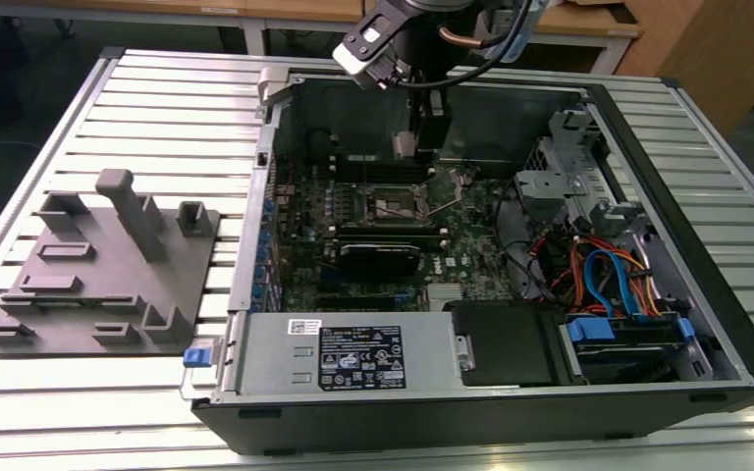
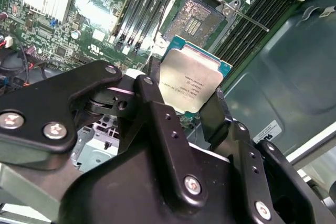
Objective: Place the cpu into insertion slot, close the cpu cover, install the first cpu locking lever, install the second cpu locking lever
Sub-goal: 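Place the cpu into insertion slot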
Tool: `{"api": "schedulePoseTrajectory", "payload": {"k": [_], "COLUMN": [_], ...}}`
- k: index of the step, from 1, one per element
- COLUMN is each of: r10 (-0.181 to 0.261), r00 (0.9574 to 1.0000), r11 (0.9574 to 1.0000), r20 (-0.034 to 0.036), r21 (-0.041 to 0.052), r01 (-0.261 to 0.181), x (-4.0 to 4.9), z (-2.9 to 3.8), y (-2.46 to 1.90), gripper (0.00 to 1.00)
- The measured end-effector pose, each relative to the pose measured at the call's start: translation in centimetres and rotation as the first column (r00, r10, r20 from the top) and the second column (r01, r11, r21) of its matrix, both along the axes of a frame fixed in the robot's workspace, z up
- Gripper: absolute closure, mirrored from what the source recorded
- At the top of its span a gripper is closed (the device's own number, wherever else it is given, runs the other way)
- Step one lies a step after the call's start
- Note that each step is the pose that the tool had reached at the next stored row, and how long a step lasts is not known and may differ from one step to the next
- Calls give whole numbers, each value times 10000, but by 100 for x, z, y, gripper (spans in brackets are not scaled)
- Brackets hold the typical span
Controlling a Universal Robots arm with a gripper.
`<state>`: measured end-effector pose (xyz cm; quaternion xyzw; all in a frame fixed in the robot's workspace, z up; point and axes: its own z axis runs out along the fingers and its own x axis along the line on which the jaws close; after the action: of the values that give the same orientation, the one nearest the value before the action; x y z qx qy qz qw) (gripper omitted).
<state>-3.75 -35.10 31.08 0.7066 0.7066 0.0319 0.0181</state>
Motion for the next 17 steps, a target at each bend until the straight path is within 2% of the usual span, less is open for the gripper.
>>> {"api": "schedulePoseTrajectory", "payload": {"k": [17], "r10": [0], "r00": [10000], "r11": [10000], "r20": [0], "r21": [1], "r01": [0], "x": [0], "z": [-7], "y": [0], "gripper": [46]}}
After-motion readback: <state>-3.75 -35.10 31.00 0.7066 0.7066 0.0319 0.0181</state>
